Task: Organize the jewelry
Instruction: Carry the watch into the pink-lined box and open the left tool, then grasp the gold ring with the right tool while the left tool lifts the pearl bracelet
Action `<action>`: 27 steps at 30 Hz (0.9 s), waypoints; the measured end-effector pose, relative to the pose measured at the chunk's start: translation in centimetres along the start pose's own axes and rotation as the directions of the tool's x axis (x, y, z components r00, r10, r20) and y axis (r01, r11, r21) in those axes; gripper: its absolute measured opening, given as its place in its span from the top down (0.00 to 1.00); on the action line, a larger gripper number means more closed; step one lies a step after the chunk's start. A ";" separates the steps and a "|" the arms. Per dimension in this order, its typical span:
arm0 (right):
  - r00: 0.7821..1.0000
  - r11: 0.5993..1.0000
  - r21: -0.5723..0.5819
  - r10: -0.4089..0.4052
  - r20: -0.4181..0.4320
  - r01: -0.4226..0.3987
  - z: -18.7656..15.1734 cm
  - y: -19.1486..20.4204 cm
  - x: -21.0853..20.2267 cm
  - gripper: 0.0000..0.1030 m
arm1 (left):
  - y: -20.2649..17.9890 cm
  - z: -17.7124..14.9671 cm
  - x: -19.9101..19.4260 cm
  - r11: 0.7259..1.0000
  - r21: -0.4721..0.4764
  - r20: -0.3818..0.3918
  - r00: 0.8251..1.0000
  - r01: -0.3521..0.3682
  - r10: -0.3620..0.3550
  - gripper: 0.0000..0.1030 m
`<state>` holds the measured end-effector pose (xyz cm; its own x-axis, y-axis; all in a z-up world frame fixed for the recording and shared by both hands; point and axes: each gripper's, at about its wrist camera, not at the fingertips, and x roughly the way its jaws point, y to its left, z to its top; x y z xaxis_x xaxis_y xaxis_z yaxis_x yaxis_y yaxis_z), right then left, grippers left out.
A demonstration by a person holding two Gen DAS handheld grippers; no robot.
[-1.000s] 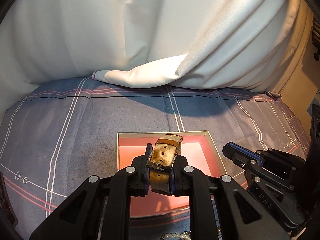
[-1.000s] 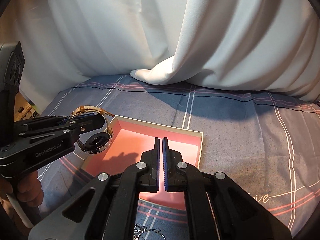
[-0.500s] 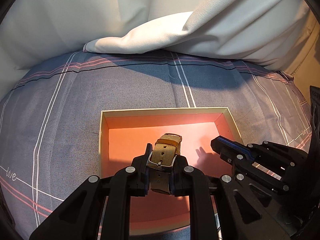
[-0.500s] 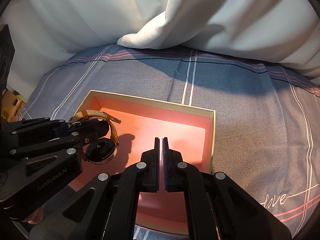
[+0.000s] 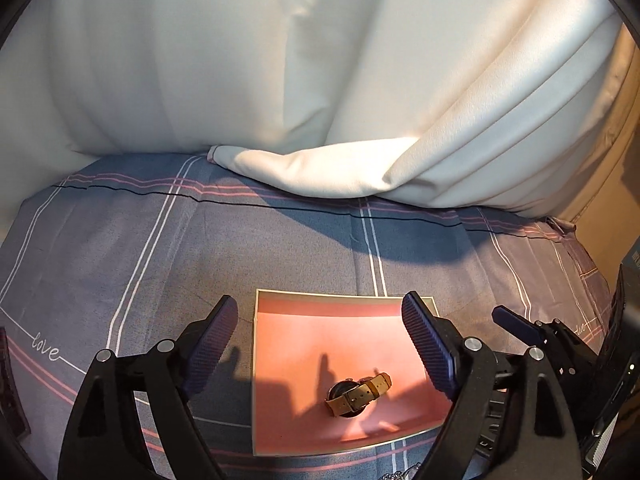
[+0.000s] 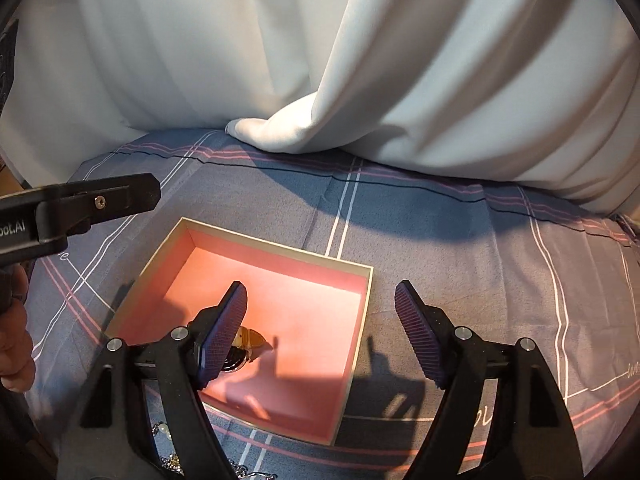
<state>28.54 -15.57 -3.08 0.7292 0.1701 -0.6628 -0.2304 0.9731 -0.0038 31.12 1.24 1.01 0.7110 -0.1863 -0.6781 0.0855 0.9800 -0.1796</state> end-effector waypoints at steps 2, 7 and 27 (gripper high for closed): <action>0.999 1.000 -0.001 -0.015 0.032 0.015 0.2 0.0 -1.1 0.26 | -0.1 0.2 -1.0 1.000 0.006 0.016 1.000 0.002 -0.002 0.20; 0.995 0.998 0.060 0.005 0.096 -0.011 -0.7 -0.9 -3.9 0.26 | -0.8 -1.0 -3.4 0.996 0.084 0.058 0.998 -0.005 0.000 0.20; 0.995 0.986 0.160 0.050 -0.086 -0.036 -16.6 0.5 -4.4 0.22 | 2.4 -17.6 -0.3 0.996 0.069 -0.208 0.977 0.052 -0.037 0.31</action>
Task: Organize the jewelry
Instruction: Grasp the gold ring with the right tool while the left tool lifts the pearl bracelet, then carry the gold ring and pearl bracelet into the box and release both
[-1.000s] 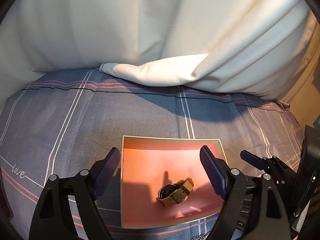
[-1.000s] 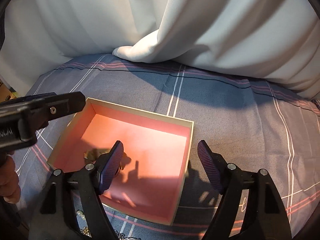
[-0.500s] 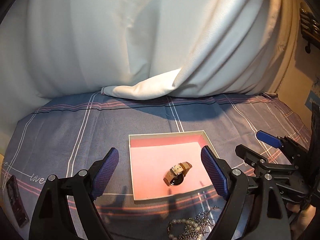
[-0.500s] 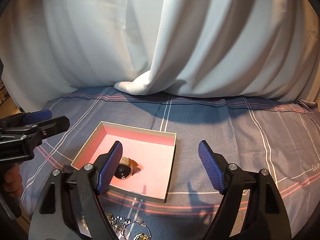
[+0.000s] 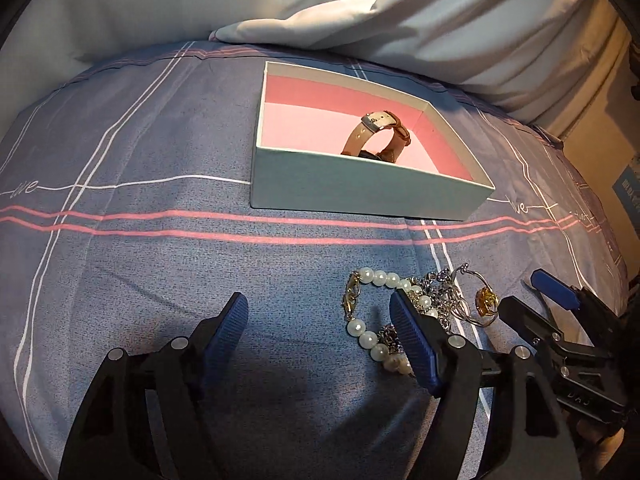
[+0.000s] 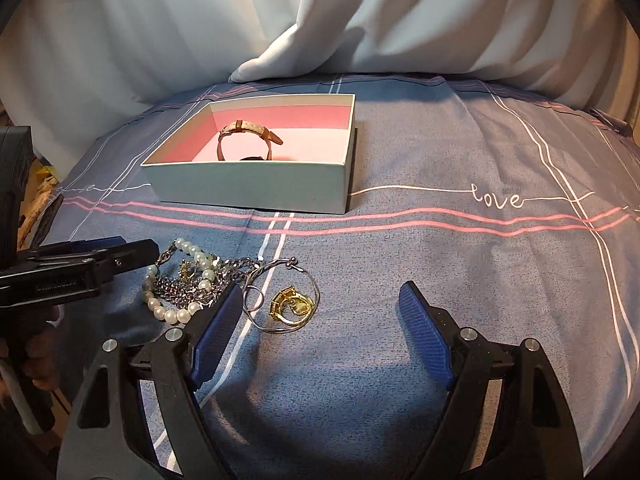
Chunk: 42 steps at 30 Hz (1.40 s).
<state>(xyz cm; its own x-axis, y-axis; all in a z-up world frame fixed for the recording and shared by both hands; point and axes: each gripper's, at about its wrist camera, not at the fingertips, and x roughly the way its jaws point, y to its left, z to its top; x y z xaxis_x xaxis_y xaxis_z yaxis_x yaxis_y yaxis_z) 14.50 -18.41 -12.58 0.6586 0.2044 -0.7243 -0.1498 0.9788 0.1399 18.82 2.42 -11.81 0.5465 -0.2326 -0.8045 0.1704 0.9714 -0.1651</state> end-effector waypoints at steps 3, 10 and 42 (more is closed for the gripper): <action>1.000 1.000 -0.007 -0.010 -0.011 0.010 -0.1 0.1 0.7 0.23 | -1.2 -0.1 0.9 0.993 0.098 0.009 0.998 -0.060 0.060 0.34; 1.000 0.999 -0.045 -0.004 -0.029 0.003 -0.3 0.9 1.4 0.42 | -1.9 -0.1 1.4 0.977 0.179 0.036 0.994 -0.112 0.107 0.60; 0.988 0.995 -0.089 0.058 0.145 -0.046 3.6 2.5 -2.8 0.76 | -3.2 4.7 -7.3 0.988 0.146 0.214 0.973 0.057 -0.088 0.96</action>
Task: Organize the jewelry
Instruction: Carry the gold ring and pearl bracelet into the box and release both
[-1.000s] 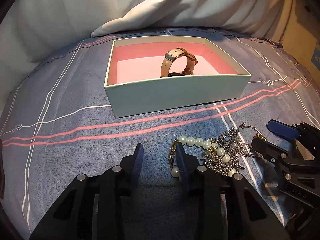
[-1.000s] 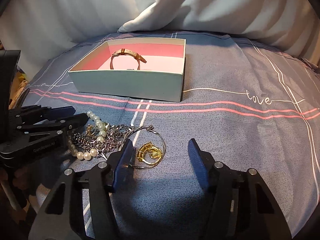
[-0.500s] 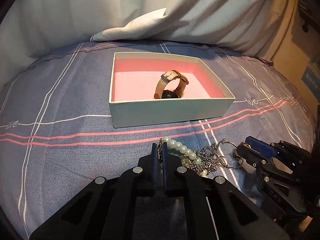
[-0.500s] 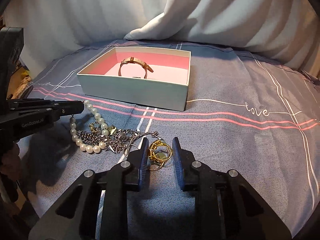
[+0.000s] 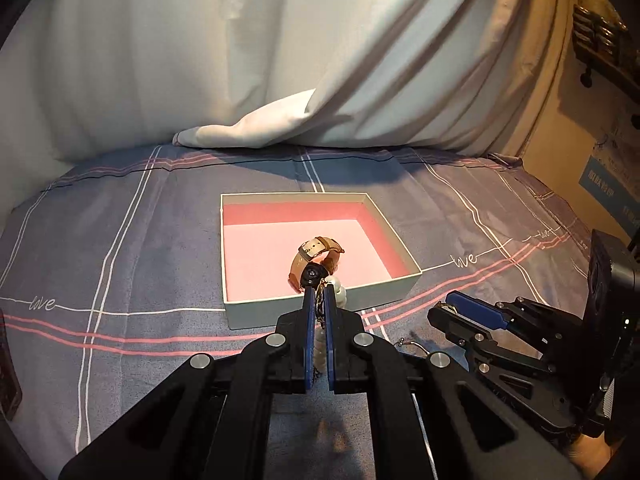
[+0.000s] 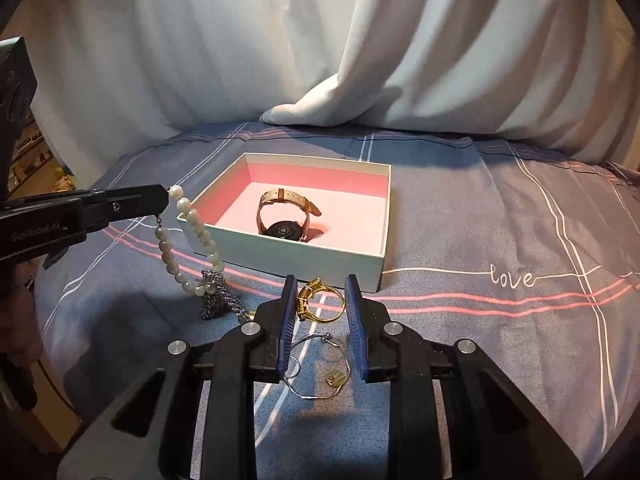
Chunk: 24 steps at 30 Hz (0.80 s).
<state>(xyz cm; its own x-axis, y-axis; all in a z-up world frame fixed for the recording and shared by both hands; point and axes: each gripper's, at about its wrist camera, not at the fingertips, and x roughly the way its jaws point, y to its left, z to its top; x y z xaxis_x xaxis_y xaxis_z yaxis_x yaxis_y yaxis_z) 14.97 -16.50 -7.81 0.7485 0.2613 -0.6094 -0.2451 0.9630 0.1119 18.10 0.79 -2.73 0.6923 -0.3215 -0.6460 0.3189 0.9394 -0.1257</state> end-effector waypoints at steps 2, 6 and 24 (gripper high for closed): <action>1.000 1.000 0.004 0.005 0.003 -0.005 0.2 0.0 -0.1 0.76 | -0.2 0.3 -0.7 1.000 -0.002 0.019 1.000 0.017 -0.017 0.96; 1.000 1.000 0.009 0.010 0.008 -0.010 0.6 -0.2 -0.1 0.76 | -0.8 1.4 -2.3 1.000 0.017 0.063 0.998 0.017 -0.018 0.95; 0.997 1.000 0.009 0.008 0.075 -0.009 2.8 -0.4 -2.1 0.76 | -1.7 5.5 -7.9 0.998 0.002 0.233 0.970 0.068 -0.067 0.95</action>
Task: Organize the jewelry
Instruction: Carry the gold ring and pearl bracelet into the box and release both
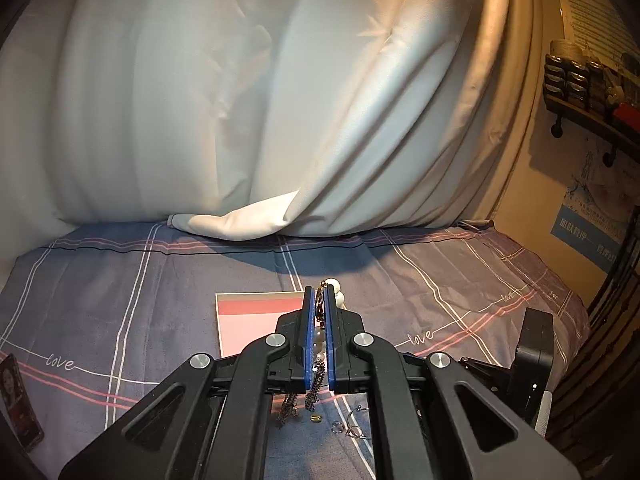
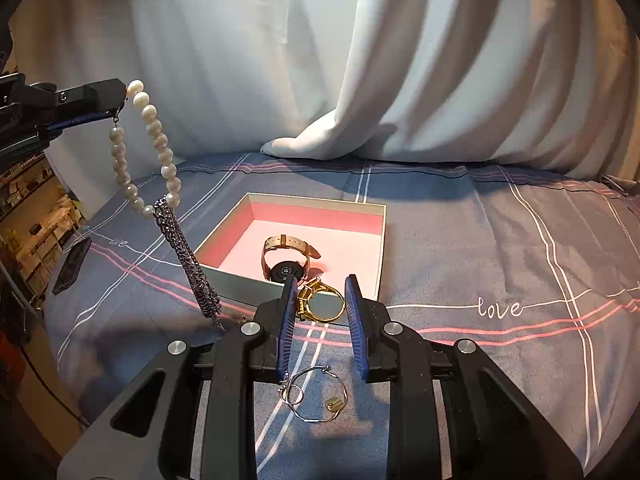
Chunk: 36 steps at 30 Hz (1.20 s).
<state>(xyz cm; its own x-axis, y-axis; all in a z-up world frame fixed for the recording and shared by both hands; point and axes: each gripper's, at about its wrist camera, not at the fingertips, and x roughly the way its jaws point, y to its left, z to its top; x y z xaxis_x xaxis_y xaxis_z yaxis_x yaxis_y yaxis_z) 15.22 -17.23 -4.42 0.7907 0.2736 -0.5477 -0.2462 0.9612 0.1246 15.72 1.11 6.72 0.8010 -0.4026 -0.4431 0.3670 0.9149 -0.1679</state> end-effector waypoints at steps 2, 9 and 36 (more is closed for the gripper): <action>1.000 1.000 -0.010 0.000 0.012 0.000 0.5 0.1 -0.3 0.76 | 0.2 0.4 -0.8 1.000 -0.016 0.029 0.999 0.020 -0.020 0.95; 0.999 0.999 -0.033 -0.003 0.043 0.004 2.1 0.6 -0.8 0.76 | 0.2 1.6 -2.4 0.999 -0.020 0.080 0.996 0.029 -0.027 0.95; 0.999 0.995 -0.104 -0.001 0.047 0.006 7.8 2.2 1.6 0.76 | 1.1 5.5 0.7 0.999 -0.023 0.066 0.998 -0.022 0.023 0.95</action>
<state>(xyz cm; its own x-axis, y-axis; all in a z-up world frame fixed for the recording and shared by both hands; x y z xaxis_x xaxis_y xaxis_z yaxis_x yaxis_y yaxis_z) 20.33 -14.40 1.42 0.8163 0.2739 -0.5085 -0.2985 0.9538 0.0346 19.28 1.71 11.03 0.8390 -0.3822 -0.3873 0.3384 0.9239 -0.1786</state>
